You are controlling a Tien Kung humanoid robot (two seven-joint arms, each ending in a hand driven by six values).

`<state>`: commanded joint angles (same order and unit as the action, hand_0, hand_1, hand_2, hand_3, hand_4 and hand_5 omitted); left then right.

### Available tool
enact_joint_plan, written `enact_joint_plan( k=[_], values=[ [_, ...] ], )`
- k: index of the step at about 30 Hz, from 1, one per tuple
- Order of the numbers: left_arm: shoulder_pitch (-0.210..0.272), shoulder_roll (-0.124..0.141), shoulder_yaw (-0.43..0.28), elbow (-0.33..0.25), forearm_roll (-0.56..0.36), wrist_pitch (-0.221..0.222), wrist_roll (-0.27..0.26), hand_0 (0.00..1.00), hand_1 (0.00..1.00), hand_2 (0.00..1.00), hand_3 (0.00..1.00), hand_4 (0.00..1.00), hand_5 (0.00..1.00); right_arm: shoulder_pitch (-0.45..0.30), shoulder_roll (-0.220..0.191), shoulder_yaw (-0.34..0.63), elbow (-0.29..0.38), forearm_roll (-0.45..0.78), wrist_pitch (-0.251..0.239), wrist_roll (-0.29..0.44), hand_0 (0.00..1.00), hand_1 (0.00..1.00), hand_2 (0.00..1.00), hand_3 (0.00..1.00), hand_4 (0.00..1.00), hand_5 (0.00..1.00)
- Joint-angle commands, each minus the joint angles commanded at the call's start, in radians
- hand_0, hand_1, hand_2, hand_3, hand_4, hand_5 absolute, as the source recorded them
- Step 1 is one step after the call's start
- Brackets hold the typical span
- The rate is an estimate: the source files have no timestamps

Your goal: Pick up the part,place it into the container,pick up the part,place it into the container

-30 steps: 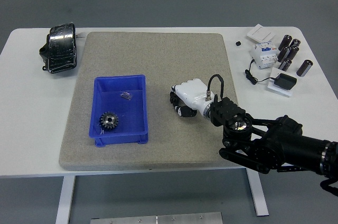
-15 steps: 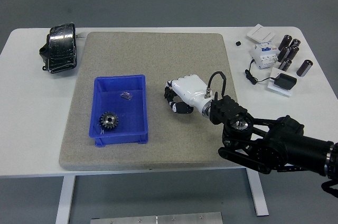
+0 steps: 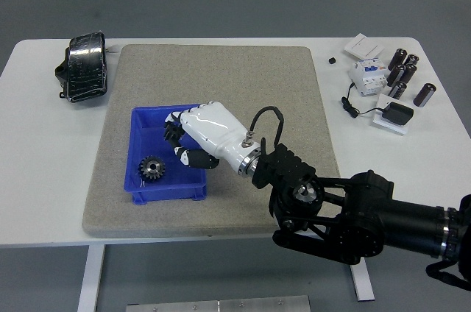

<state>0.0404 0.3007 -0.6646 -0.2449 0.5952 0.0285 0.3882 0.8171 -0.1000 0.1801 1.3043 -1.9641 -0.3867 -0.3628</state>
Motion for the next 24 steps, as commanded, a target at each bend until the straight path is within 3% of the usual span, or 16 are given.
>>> enact_joint_plan(
  k=[1,2,7,8,12,13,14,19,24],
  values=[
    [0.000,0.000,0.000,0.000,0.001,0.000,0.000,0.691,0.682,0.673,0.613,0.739,0.258,0.000,0.009,-0.008,-0.008,-0.002,0.002,-0.002,0.699,0.831,0.826,0.723,0.648,0.351],
    [0.000,0.000,-0.001,0.000,0.002,0.000,0.001,0.691,0.682,0.673,0.613,0.740,0.259,0.000,0.018,-0.014,-0.018,-0.004,0.005,-0.005,0.771,0.876,0.869,0.752,0.658,0.359],
    [-0.002,0.001,0.000,0.000,0.003,0.000,-0.001,0.691,0.682,0.673,0.613,0.740,0.259,0.001,0.039,-0.032,-0.074,-0.004,0.009,-0.010,0.771,0.876,0.869,0.752,0.658,0.359],
    [-0.003,0.001,0.000,0.000,0.003,0.000,-0.001,0.691,0.683,0.673,0.613,0.739,0.258,0.001,0.041,-0.033,-0.082,-0.002,0.008,-0.009,0.882,0.996,0.988,0.820,0.789,0.435],
    [-0.003,0.001,0.000,0.001,0.005,0.001,-0.002,0.691,0.683,0.673,0.613,0.739,0.258,-0.006,0.035,-0.016,-0.095,0.016,-0.008,0.005,0.882,0.996,0.988,0.820,0.789,0.435],
    [-0.003,0.001,0.000,0.001,0.004,0.000,-0.002,0.691,0.683,0.673,0.613,0.739,0.258,-0.011,0.031,-0.001,-0.091,0.023,-0.016,0.010,0.882,0.996,0.988,0.820,0.789,0.435],
    [-0.003,0.001,0.000,0.001,0.004,0.000,-0.002,0.692,0.683,0.674,0.612,0.739,0.259,-0.017,0.026,0.016,-0.084,0.032,-0.022,0.015,0.898,0.998,0.998,0.857,0.860,0.490],
    [-0.002,0.000,0.004,0.001,-0.001,0.000,-0.003,0.692,0.683,0.674,0.612,0.739,0.259,-0.064,-0.018,0.127,-0.010,0.128,-0.051,0.060,0.898,0.998,0.998,0.857,0.860,0.490],
    [-0.001,-0.002,0.008,0.001,-0.007,-0.001,-0.004,0.692,0.683,0.674,0.613,0.739,0.259,-0.122,-0.087,0.249,0.064,0.251,-0.072,0.140,0.864,0.995,0.991,0.849,0.858,0.490]
  ],
)
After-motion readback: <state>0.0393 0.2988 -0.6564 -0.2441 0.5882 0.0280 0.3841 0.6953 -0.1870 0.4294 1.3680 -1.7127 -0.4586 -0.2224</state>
